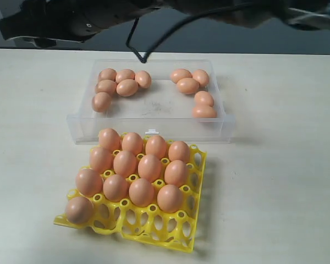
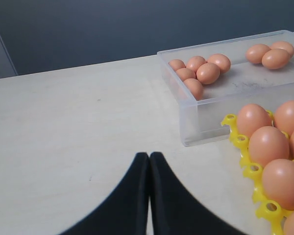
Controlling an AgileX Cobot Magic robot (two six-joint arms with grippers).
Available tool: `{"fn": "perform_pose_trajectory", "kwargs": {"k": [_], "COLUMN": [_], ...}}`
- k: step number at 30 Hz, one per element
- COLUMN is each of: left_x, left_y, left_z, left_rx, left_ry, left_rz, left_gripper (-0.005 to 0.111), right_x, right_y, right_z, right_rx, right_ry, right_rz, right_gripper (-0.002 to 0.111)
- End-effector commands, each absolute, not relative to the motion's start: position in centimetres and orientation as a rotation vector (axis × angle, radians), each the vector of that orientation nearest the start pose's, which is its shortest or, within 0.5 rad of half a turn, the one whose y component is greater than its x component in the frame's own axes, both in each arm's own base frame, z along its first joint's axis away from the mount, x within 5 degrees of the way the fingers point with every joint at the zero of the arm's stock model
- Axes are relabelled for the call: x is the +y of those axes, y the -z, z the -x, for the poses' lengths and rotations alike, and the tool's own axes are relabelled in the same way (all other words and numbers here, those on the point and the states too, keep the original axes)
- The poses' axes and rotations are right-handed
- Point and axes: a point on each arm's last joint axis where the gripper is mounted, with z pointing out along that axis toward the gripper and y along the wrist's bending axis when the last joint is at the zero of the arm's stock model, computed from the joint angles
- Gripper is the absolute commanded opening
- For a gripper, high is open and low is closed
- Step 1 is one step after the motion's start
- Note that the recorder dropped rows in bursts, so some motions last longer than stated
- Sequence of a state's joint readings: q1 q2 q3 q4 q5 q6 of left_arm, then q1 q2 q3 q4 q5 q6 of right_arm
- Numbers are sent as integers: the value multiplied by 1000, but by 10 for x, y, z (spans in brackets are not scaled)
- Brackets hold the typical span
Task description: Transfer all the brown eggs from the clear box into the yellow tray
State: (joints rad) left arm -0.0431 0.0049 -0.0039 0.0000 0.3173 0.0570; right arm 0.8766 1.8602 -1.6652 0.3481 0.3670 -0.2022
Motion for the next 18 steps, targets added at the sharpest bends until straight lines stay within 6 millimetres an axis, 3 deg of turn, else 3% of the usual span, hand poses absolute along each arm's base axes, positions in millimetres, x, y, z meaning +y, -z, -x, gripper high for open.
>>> {"fn": "perform_pose_trajectory", "kwargs": {"k": [1,5,11,18], "left_x": [-3,-3,-3,-3], "left_y": [-185,-185,-185,-185], "left_z": [-54,-54,-54,-54], "left_rx": [1790,1790,1790,1790], "left_ry": [-4,-4,-4,-4], "left_rz": [-97,-97,-97,-97], "left_gripper": [0,0,0,0], "right_x": [314,281,265,278], "right_y": [-363,-334,-251,-197], "right_z": [-238,-216,-186,-164], "right_rx": [1781,1862,1890,1964], "right_ry": [-769,-792,-703,-672], "right_rz": [752,671,681,766], "right_gripper": [0,0,0,0]}}
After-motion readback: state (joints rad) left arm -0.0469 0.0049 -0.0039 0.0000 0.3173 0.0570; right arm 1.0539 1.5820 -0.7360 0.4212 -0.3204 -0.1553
